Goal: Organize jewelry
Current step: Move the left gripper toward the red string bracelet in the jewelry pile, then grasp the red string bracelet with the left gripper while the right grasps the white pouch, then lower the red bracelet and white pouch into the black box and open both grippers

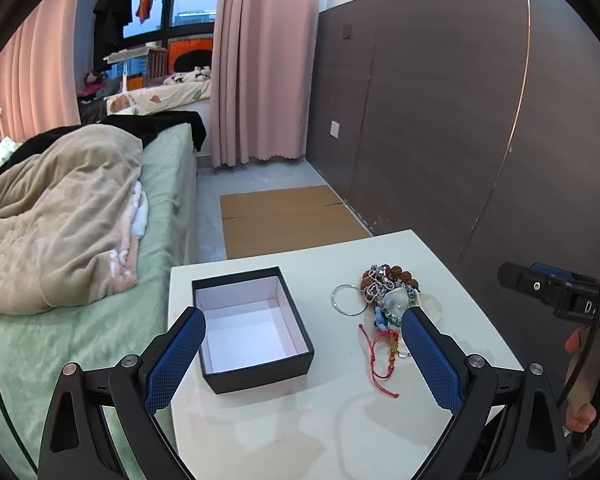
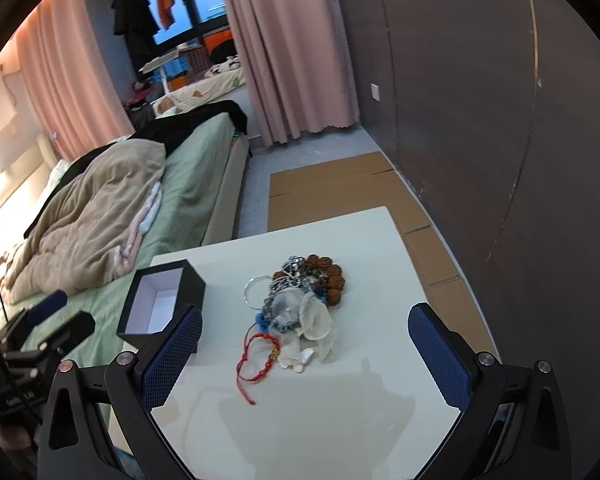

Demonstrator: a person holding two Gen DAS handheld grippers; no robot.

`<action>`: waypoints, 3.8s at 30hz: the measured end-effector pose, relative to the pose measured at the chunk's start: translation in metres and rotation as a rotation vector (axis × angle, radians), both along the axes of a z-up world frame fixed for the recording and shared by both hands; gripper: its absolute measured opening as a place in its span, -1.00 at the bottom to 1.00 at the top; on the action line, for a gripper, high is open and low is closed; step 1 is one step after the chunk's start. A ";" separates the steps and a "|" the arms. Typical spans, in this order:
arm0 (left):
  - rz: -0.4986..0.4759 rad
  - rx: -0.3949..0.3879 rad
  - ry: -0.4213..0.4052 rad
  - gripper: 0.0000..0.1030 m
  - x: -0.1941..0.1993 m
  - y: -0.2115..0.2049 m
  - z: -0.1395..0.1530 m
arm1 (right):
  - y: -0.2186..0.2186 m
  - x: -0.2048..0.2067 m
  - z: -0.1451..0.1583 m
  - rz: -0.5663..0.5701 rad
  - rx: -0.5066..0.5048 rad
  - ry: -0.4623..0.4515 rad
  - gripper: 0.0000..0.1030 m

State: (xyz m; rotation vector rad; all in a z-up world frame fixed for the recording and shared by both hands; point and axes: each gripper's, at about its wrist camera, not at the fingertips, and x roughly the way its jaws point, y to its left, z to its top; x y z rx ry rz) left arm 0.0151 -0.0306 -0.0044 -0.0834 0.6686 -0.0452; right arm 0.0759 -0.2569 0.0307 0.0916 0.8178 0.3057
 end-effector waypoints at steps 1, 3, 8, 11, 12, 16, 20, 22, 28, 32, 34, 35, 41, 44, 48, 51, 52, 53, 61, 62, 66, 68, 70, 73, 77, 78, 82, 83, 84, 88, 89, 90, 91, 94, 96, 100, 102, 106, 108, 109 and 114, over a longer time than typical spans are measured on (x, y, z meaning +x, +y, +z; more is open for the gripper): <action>-0.003 -0.005 0.001 0.91 0.002 0.000 -0.001 | -0.003 0.002 0.000 -0.011 0.006 0.005 1.00; -0.009 -0.010 0.006 0.91 0.006 -0.003 -0.002 | -0.008 0.006 -0.002 -0.032 0.019 0.017 1.00; -0.030 -0.010 0.013 0.91 0.015 -0.013 -0.006 | -0.022 0.017 -0.006 -0.072 0.044 0.047 1.00; -0.053 -0.020 0.025 0.91 0.022 -0.020 -0.010 | -0.029 0.024 -0.007 -0.083 0.075 0.059 1.00; -0.061 -0.022 0.029 0.91 0.024 -0.023 -0.012 | -0.032 0.025 -0.007 -0.087 0.083 0.064 1.00; -0.092 -0.008 0.044 0.87 0.034 -0.037 -0.020 | -0.041 0.033 -0.011 -0.101 0.098 0.084 1.00; -0.145 0.019 0.088 0.66 0.045 -0.053 -0.035 | -0.050 0.042 -0.015 -0.118 0.113 0.108 1.00; -0.159 0.035 0.126 0.57 0.051 -0.059 -0.045 | -0.054 0.046 -0.016 -0.124 0.115 0.113 1.00; -0.160 0.023 0.229 0.28 0.069 -0.063 -0.073 | -0.061 0.055 -0.023 -0.129 0.121 0.141 1.00; -0.178 0.022 0.256 0.20 0.075 -0.067 -0.083 | -0.062 0.057 -0.024 -0.131 0.117 0.140 1.00; -0.185 0.041 0.280 0.20 0.079 -0.071 -0.091 | -0.063 0.060 -0.026 -0.130 0.118 0.146 1.00; -0.186 0.049 0.297 0.14 0.081 -0.072 -0.095 | -0.062 0.061 -0.027 -0.130 0.117 0.150 1.00; -0.212 0.099 0.393 -0.19 0.090 -0.080 -0.118 | -0.053 0.069 -0.038 -0.086 0.129 0.197 1.00; -0.207 0.087 0.413 -0.52 0.092 -0.077 -0.124 | -0.048 0.076 -0.048 -0.053 0.173 0.241 1.00; -0.201 0.048 0.429 -0.93 0.093 -0.068 -0.119 | -0.035 0.084 -0.060 -0.018 0.192 0.288 0.95; -0.205 0.012 0.396 -0.93 0.092 -0.062 -0.108 | -0.025 0.087 -0.068 -0.007 0.170 0.315 0.91; -0.208 -0.001 0.383 -0.93 0.093 -0.062 -0.105 | -0.021 0.088 -0.071 -0.002 0.160 0.324 0.85; -0.213 -0.019 0.366 -0.93 0.091 -0.061 -0.100 | -0.018 0.089 -0.074 0.003 0.155 0.333 0.79; -0.193 -0.069 0.286 -0.93 0.081 -0.045 -0.072 | 0.000 0.095 -0.098 0.021 0.099 0.404 0.59; -0.190 -0.081 0.280 -0.93 0.079 -0.042 -0.070 | 0.002 0.096 -0.100 0.022 0.096 0.414 0.55; -0.174 -0.106 0.262 -0.93 0.074 -0.032 -0.061 | 0.009 0.100 -0.118 0.017 0.064 0.460 0.47; -0.169 -0.114 0.254 -0.93 0.071 -0.027 -0.057 | 0.010 0.101 -0.124 0.011 0.056 0.475 0.29; -0.161 -0.118 0.242 -0.93 0.068 -0.024 -0.054 | 0.011 0.102 -0.130 0.019 0.070 0.489 -0.08; -0.148 -0.117 0.225 -0.93 0.063 -0.018 -0.050 | 0.009 0.100 -0.129 0.037 0.138 0.493 -0.82; -0.120 -0.133 0.207 -0.93 0.057 -0.005 -0.045 | 0.010 0.091 -0.116 0.041 0.154 0.434 -0.91; -0.112 -0.137 0.201 -0.93 0.056 -0.001 -0.044 | 0.009 0.088 -0.111 0.045 0.172 0.422 -0.91; -0.089 -0.156 0.182 -0.93 0.053 0.011 -0.037 | 0.002 0.079 -0.092 0.042 0.250 0.373 -0.91; -0.083 -0.162 0.175 -0.93 0.052 0.015 -0.035 | 0.003 0.078 -0.089 0.045 0.265 0.365 -0.91; -0.077 -0.166 0.169 -0.93 0.051 0.017 -0.034 | 0.003 0.076 -0.085 0.050 0.283 0.352 -0.91; -0.056 -0.182 0.140 -0.93 0.047 0.030 -0.028 | 0.012 0.068 -0.068 0.090 0.355 0.299 -0.91; -0.050 -0.187 0.133 -0.93 0.046 0.033 -0.026 | 0.018 0.067 -0.065 0.100 0.373 0.287 -0.91; -0.045 -0.191 0.128 -0.93 0.045 0.036 -0.025 | 0.021 0.066 -0.061 0.111 0.391 0.275 -0.91; -0.040 -0.193 0.125 -0.93 0.044 0.037 -0.024 | 0.024 0.064 -0.057 0.126 0.410 0.260 -0.91; -0.019 -0.199 0.119 -0.93 0.043 0.046 -0.023 | 0.034 0.060 -0.048 0.151 0.437 0.225 -0.91; -0.005 -0.206 0.118 -0.93 0.044 0.053 -0.022 | 0.038 0.058 -0.046 0.165 0.455 0.215 -0.91; 0.040 -0.231 0.112 -0.93 0.044 0.070 -0.022 | 0.048 0.056 -0.042 0.192 0.496 0.204 -0.91; 0.060 -0.244 0.110 -0.93 0.046 0.077 -0.022 | 0.054 0.056 -0.041 0.205 0.506 0.198 -0.91; 0.090 -0.266 0.109 -0.93 0.052 0.089 -0.024 | 0.068 0.056 -0.038 0.239 0.539 0.189 -0.91; 0.099 -0.274 0.108 -0.93 0.054 0.093 -0.025 | 0.077 0.058 -0.039 0.255 0.547 0.190 -0.91; 0.102 -0.278 0.109 -0.93 0.056 0.095 -0.025 | 0.083 0.059 -0.039 0.265 0.549 0.194 -0.91; 0.072 -0.306 0.146 -0.93 0.068 0.096 -0.032 | 0.108 0.067 -0.045 0.296 0.533 0.220 -0.91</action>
